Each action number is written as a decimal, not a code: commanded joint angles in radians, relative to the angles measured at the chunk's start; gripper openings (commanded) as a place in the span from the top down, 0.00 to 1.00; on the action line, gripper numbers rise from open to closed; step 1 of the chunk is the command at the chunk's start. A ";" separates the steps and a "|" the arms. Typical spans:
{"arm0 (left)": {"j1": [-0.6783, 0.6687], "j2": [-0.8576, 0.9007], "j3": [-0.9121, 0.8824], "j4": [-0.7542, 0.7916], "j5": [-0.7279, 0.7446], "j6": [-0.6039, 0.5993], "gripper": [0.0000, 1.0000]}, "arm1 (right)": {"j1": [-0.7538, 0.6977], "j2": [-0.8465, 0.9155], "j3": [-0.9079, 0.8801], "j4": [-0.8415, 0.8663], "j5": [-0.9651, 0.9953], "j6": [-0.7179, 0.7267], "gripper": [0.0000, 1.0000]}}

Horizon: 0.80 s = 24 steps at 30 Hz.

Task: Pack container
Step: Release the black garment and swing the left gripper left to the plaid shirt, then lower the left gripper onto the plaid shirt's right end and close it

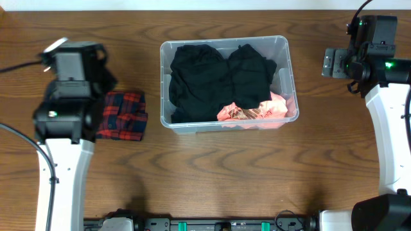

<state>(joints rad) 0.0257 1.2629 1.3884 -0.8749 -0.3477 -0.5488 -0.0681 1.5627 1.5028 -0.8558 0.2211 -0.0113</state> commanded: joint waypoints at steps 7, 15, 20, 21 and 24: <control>0.204 0.158 -0.074 0.011 0.023 -0.179 0.20 | -0.006 0.005 0.001 -0.001 0.007 -0.001 0.01; 0.331 0.313 -0.074 0.047 0.202 -0.179 0.19 | -0.006 0.005 0.001 -0.001 0.007 -0.001 0.01; 0.415 0.366 -0.078 0.046 0.299 -0.179 0.19 | -0.006 0.005 0.001 -0.001 0.007 -0.001 0.01; 0.430 0.377 -0.082 0.047 0.322 -0.179 0.19 | -0.006 0.005 0.001 -0.001 0.007 -0.001 0.01; 0.461 0.395 -0.110 0.056 0.375 -0.180 0.19 | -0.006 0.005 0.001 -0.001 0.007 -0.001 0.01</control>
<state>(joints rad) 0.4625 1.6344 1.3064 -0.8196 -0.0586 -0.7147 -0.0681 1.5627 1.5028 -0.8558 0.2211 -0.0113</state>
